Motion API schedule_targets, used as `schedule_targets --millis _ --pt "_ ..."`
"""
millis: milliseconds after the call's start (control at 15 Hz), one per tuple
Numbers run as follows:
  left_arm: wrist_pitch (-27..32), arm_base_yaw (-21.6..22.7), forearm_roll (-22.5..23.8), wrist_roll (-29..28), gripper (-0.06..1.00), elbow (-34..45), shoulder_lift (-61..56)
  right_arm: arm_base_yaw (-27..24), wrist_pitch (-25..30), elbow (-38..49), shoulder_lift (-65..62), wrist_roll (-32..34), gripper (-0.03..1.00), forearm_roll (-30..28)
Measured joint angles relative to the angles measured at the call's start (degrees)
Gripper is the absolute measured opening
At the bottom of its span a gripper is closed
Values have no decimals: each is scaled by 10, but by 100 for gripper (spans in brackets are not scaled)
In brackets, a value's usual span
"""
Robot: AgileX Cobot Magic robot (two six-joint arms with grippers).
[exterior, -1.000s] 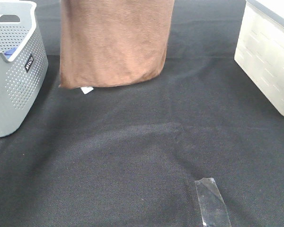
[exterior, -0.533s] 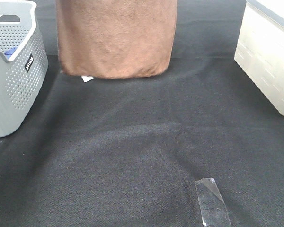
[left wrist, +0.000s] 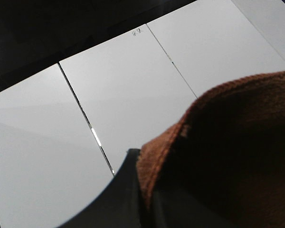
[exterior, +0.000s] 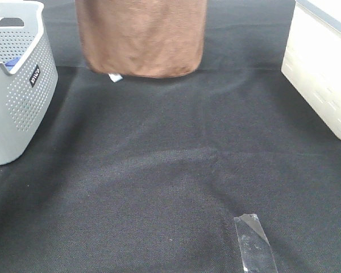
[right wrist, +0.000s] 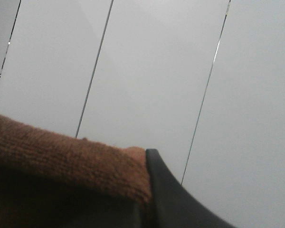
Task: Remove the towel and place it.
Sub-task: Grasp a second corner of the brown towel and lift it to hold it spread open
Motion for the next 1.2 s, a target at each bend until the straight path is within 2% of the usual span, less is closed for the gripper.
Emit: schedule_targets --millis 333,533,733,867,933,1000,1133,1200 --pt "17 0 -2 0 0 -5 23 -16 0 -30 29 23 1 -5" --pt "17 0 -2 0 0 -5 25 -21 30 -30 29 29 1 -6" --pt "77 0 -2 0 0 -5 26 -21 73 -30 29 37 1 -6" --pt "165 -5 -2 -20 0 -5 26 -21 122 -30 29 40 1 -5" --pt "253 -12 -3 -38 0 -5 26 -21 173 -30 29 46 1 -2" --pt "364 -27 -6 -45 0 -5 22 -21 227 -30 29 61 1 -2" --pt "604 -61 -26 -39 0 -5 12 -21 363 -30 29 120 1 -15" --pt "688 -74 -44 -32 0 -5 4 -21 441 -30 29 147 1 -35"
